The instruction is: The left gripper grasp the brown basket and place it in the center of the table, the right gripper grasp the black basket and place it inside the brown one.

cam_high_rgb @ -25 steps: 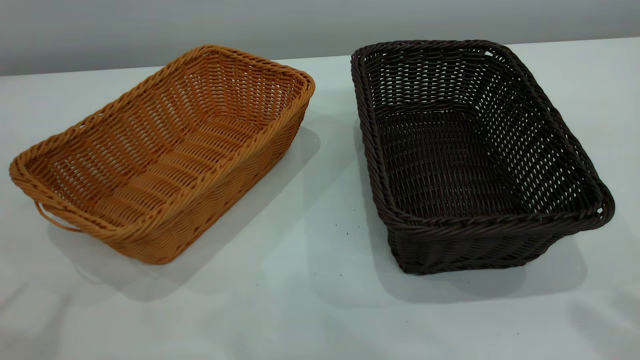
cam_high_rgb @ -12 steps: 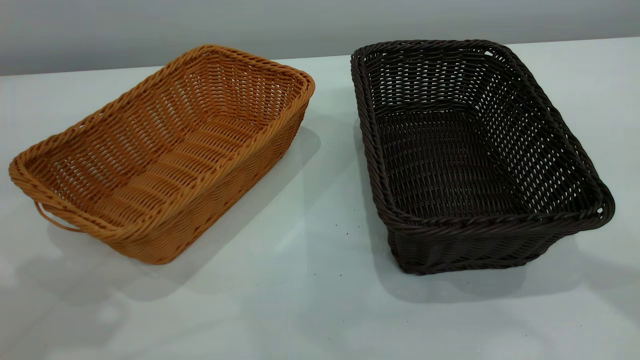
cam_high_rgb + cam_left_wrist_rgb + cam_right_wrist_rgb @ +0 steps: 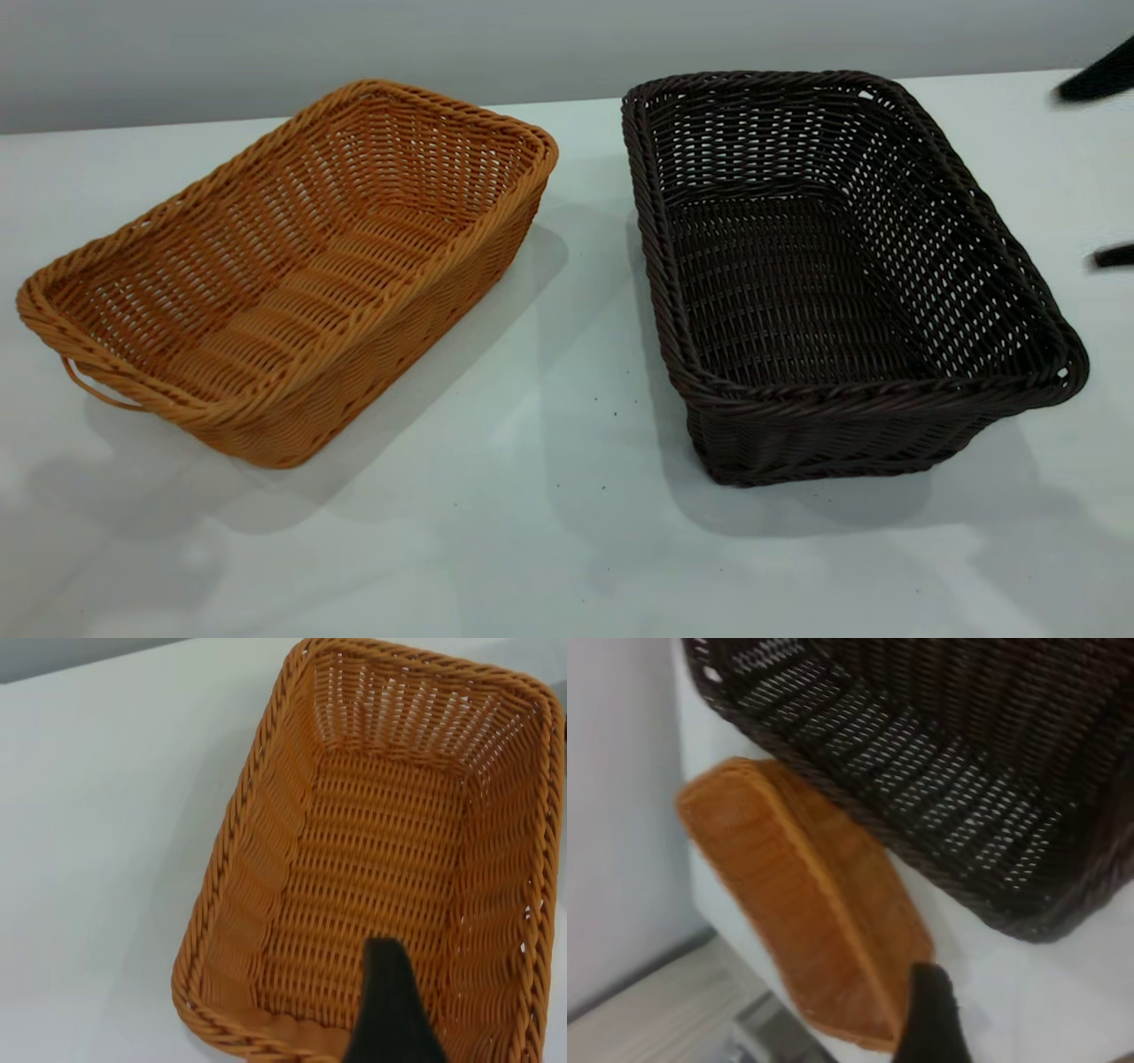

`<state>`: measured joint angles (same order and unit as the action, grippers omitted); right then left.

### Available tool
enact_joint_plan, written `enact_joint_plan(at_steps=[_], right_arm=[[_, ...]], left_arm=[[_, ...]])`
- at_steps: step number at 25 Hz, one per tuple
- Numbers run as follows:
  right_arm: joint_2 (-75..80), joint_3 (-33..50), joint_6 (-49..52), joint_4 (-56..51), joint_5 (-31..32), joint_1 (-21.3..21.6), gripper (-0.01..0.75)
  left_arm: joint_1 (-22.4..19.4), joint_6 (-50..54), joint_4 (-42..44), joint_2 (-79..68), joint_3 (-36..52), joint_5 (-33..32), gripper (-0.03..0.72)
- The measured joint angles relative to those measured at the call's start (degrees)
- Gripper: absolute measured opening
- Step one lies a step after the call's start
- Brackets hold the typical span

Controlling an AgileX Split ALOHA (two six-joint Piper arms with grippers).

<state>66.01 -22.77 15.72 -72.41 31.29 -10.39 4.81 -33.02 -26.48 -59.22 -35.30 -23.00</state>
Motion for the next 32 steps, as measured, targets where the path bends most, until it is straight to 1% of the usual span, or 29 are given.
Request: enact_joint_plan(at_steps=[4, 7, 9, 15, 19, 27, 32], right_arm=[[5.8, 0.0, -2.22, -5.39, -5.29, -7.89, 0.486], [9.61, -0.05, -7.0, -9.92, -5.75, -11.52, 0.486], [11.95, -0.05, -10.46, -13.23, -5.81, -12.83, 0.486], [17.72, -0.05, -21.14, -25.32, -6.04, -15.11, 0.486], [21.72, -0.54, -26.12, -27.62, -5.03, -15.54, 0.486], [28.65, -7.4, -27.31, -27.56, -2.72, -15.54, 0.486], [31.09, -8.81, -23.84, -27.54, -1.63, -15.54, 0.486]], left_arm=[[-0.05, 0.0, -0.24, 0.0, 0.0, -0.22, 0.407], [-0.05, 0.0, -0.68, 0.0, 0.0, -0.22, 0.407], [-0.05, -0.05, -1.11, 0.0, 0.0, -0.22, 0.407], [-0.05, -0.05, -1.79, 0.0, 0.0, -0.38, 0.407], [-0.05, -0.23, -1.79, 0.0, 0.0, -1.97, 0.407], [-0.05, -0.23, -1.56, 0.0, 0.0, -1.91, 0.407], [-0.05, -0.23, -1.51, 0.0, 0.0, -1.97, 0.407]])
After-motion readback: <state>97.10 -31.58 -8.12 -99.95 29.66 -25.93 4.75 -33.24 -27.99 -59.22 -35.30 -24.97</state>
